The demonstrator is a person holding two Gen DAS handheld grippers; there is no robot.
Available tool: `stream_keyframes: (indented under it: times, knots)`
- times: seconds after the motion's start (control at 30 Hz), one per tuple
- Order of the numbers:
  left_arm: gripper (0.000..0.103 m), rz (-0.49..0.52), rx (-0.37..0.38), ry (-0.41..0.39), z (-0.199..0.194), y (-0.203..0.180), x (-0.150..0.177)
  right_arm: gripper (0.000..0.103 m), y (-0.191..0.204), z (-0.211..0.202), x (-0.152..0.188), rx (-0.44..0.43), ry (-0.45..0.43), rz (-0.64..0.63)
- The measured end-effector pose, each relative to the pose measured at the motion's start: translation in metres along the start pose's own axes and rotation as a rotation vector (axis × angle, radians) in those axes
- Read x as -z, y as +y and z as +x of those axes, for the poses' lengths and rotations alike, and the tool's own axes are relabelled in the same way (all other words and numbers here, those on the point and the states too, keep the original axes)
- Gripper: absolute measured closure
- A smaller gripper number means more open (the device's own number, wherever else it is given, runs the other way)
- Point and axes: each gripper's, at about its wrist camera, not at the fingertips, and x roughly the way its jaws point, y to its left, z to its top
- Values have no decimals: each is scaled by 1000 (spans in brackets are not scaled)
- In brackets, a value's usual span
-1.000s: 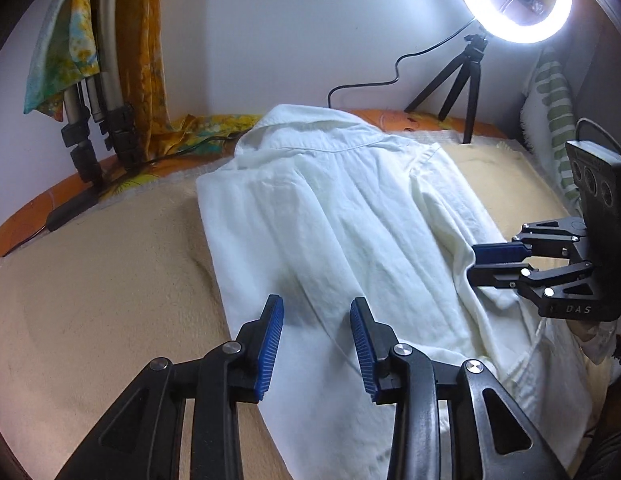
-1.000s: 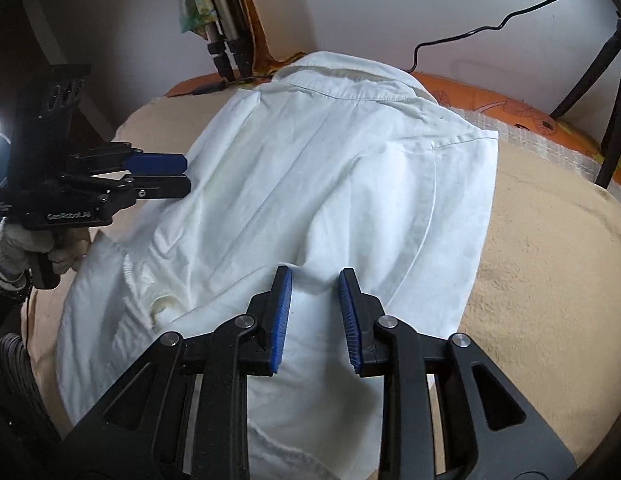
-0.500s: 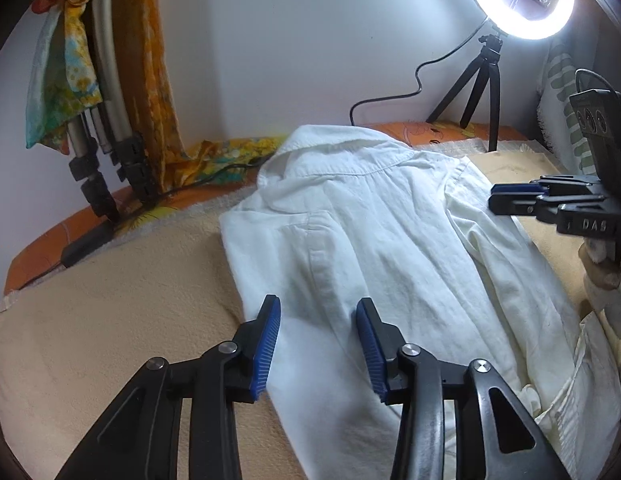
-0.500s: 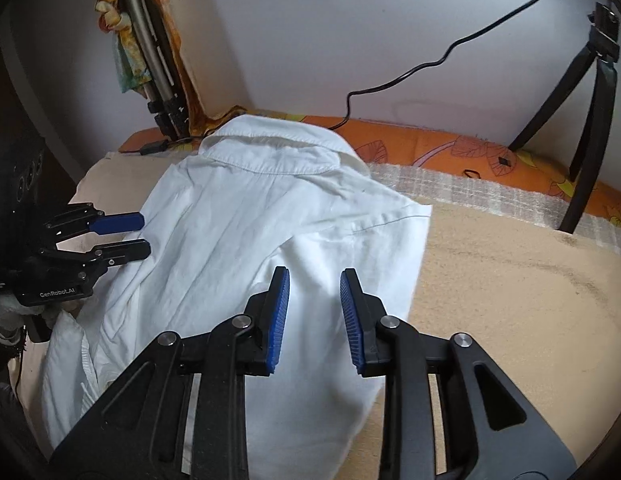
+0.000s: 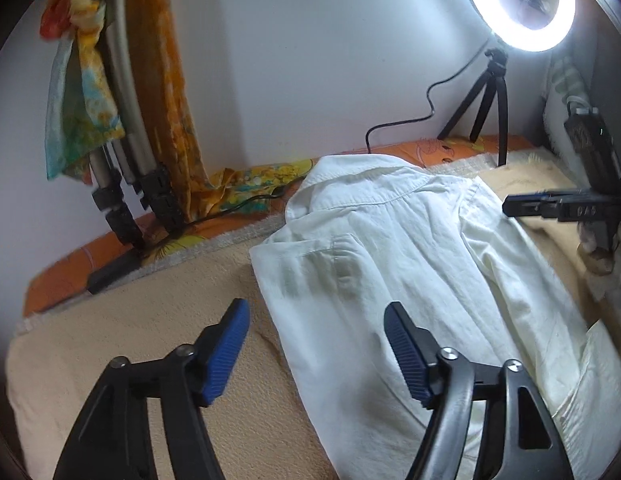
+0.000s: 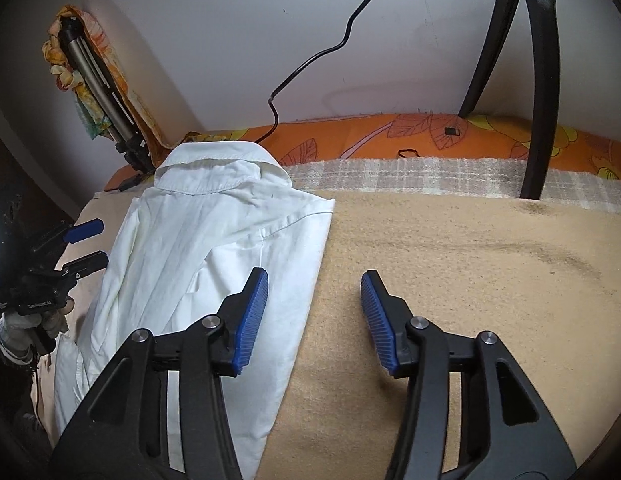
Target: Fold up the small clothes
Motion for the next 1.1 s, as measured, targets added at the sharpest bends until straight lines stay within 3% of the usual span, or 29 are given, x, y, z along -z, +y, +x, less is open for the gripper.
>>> stream_keyframes:
  times: [0.1,0.2,0.33,0.4,0.47,0.53,0.57,0.63,0.67,0.77,1.1]
  knots:
    - [28,-147,115,40,11,28,-4,51,-2,8,-4,-29,12,14]
    - [29,-250,176,59,25,51,-4,51,-4,15,-12,-60,17,29]
    - [33,-300,240,49,37,60,-8,51,-4,23,-25,-93,21,47]
    - [46,-314,260,44,41,62,-12,51,-1,28,-28,-100,24,47]
    - [70,-328,276,51,48,63,-16,51,1,32,-30,-107,25,48]
    - [76,-332,287,47,51,64,-17,54,3,33,-30,-114,19,49]
    - [87,-329,290,41,52,63,-18,64,3,34,-30,-115,19,49]
    - [100,-333,321,32,52,63,-19,85,2,34,-30,-119,21,55]
    - [102,-327,319,25,52,62,-20,95,3,32,-30,-116,15,49]
    - [103,-312,318,-8,40,59,-21,98,10,20,-30,-111,-27,21]
    - [103,-251,330,-122,-41,40,-34,99,42,-61,-36,-136,-130,-39]
